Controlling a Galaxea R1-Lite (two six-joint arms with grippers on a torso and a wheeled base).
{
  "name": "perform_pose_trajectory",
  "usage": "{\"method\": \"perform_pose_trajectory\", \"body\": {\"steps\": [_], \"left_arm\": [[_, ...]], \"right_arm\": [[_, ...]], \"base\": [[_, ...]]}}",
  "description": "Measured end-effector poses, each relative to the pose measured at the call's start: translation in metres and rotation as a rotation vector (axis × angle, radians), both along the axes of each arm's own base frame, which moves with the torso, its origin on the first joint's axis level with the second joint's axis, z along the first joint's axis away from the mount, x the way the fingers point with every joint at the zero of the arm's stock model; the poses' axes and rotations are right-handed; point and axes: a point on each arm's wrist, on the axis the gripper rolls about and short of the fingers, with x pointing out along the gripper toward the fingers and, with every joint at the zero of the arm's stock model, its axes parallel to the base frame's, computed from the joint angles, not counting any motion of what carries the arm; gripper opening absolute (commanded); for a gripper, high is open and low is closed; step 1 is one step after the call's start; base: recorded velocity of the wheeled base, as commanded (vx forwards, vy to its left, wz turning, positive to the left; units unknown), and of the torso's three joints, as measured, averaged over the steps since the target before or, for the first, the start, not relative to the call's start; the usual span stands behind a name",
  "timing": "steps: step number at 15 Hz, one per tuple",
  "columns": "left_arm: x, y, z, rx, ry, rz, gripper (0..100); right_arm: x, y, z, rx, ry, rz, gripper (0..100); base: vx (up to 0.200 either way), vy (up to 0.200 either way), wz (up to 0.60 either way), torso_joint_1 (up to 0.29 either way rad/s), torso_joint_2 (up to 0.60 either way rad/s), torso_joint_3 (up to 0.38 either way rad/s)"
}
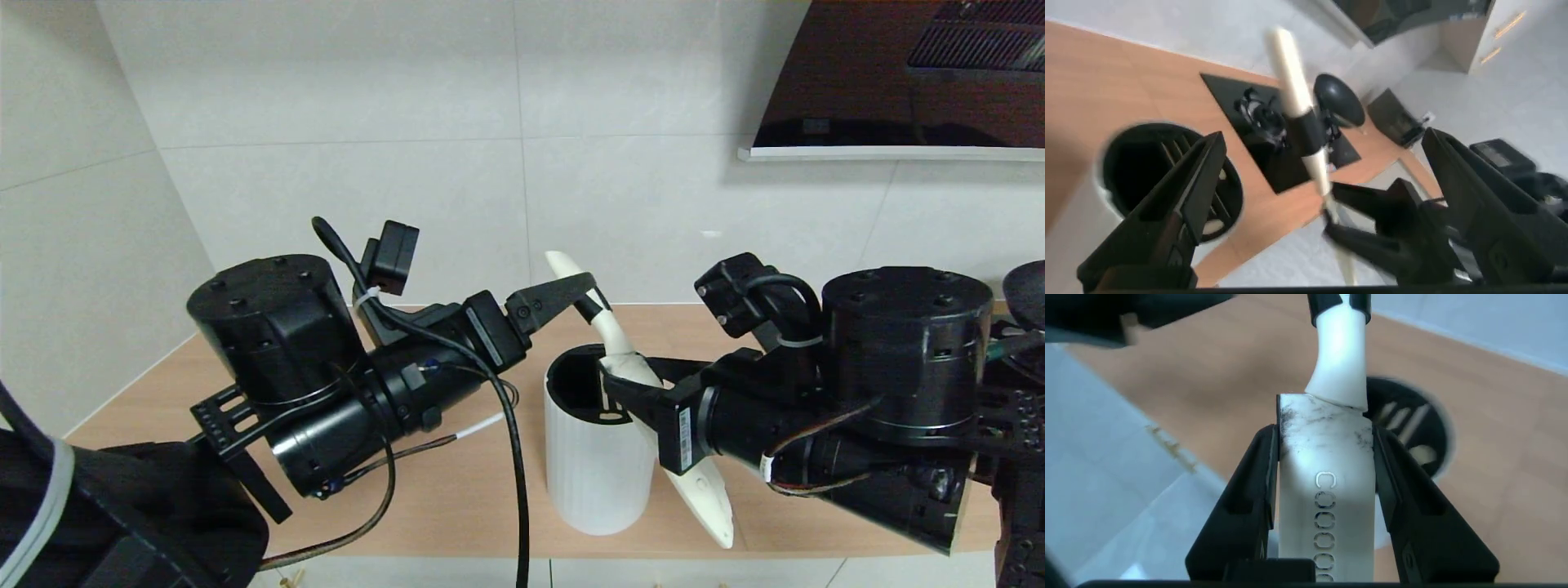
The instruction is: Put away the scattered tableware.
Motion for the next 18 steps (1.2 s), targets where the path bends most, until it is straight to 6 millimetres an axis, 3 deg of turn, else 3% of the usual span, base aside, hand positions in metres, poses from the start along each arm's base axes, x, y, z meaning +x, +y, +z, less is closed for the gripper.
{"method": "perform_pose_trajectory", "body": {"steps": [11, 12, 18], "left_arm": [[0.007, -0.012, -0.015, 0.021, 0.022, 0.014, 100], [0.008, -0.013, -0.016, 0.021, 0.022, 0.016, 0], [0.008, -0.014, -0.019, 0.028, 0.027, 0.013, 0]], "right_arm": [[-0.012, 0.019, -0.011, 0.004, 0.035, 0.065, 0], [-0.012, 0.019, -0.011, 0.003, 0.036, 0.066, 0], [-0.012, 0.019, -0.013, -0.003, 0.04, 0.066, 0]], "base": [[0.0, 0.0, 0.0, 0.0, 0.0, 0.0], [0.0, 0.0, 0.0, 0.0, 0.0, 0.0], [0.0, 0.0, 0.0, 0.0, 0.0, 0.0]]}}
